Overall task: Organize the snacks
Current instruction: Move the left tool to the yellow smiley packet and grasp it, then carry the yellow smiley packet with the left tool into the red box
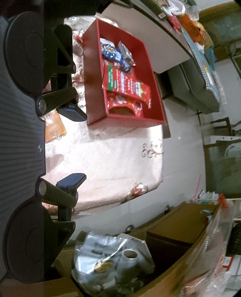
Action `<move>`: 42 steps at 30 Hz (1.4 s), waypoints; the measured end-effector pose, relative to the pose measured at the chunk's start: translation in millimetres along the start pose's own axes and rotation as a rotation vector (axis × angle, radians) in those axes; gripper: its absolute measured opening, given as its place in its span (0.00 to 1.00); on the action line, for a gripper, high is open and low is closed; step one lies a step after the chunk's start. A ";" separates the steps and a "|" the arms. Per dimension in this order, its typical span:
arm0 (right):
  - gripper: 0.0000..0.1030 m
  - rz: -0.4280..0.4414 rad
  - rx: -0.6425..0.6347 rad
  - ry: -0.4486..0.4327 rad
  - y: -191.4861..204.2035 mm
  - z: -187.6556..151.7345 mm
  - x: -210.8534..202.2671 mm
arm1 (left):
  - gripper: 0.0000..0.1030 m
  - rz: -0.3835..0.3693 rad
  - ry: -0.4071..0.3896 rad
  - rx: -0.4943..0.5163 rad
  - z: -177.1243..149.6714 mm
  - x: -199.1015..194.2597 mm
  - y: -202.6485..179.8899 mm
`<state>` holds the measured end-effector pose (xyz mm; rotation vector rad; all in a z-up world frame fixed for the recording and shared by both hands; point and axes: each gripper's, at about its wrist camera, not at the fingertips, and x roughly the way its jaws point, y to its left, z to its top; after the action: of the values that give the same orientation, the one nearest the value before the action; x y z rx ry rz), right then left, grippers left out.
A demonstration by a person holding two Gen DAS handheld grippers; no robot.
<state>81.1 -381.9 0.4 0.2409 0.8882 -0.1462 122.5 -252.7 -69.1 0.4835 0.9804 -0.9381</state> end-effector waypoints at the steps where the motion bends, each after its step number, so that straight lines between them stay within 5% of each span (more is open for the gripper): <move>1: 0.67 0.001 -0.003 0.002 0.1 0.6 1.0 | 0.56 0.010 -0.015 0.003 -1.9 -1.1 -2.4; 8: 0.67 -0.003 -0.055 0.049 9.8 -8.1 12.6 | 0.36 0.119 -0.062 -0.026 -33.5 -14.1 -31.0; 13: 0.65 0.000 -0.099 0.069 25.0 -8.2 20.4 | 0.30 0.076 -0.048 -0.043 -47.2 -26.1 -40.1; 18: 0.64 0.022 -0.137 0.071 42.9 -5.6 23.9 | 0.27 0.055 -0.050 -0.116 -55.2 -45.0 -20.5; 29: 0.65 0.050 -0.201 0.128 72.1 -12.9 39.8 | 0.27 0.133 -0.062 -0.271 -81.5 -68.7 32.2; 32: 0.66 0.052 -0.212 0.137 77.9 -13.0 43.0 | 0.29 0.136 -0.033 -0.279 -88.2 -60.9 39.7; 35: 0.68 0.052 -0.217 0.154 80.2 -13.8 48.4 | 0.50 0.118 -0.044 -0.235 -84.3 -58.4 34.9; 37: 0.68 0.048 -0.222 0.169 80.5 -15.6 53.2 | 0.77 0.127 -0.035 -0.185 -83.0 -51.8 28.3; 40: 0.68 0.041 -0.232 0.195 78.7 -20.1 59.9 | 0.78 0.182 -0.030 -0.096 -82.8 -41.4 14.4; 42: 0.68 0.039 -0.237 0.205 77.4 -21.2 62.3 | 0.70 0.177 -0.039 -0.084 -82.1 -43.0 11.0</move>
<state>121.6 -303.3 -49.7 0.0522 1.0938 0.0215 82.2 -168.6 -73.4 0.4718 0.9223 -0.7424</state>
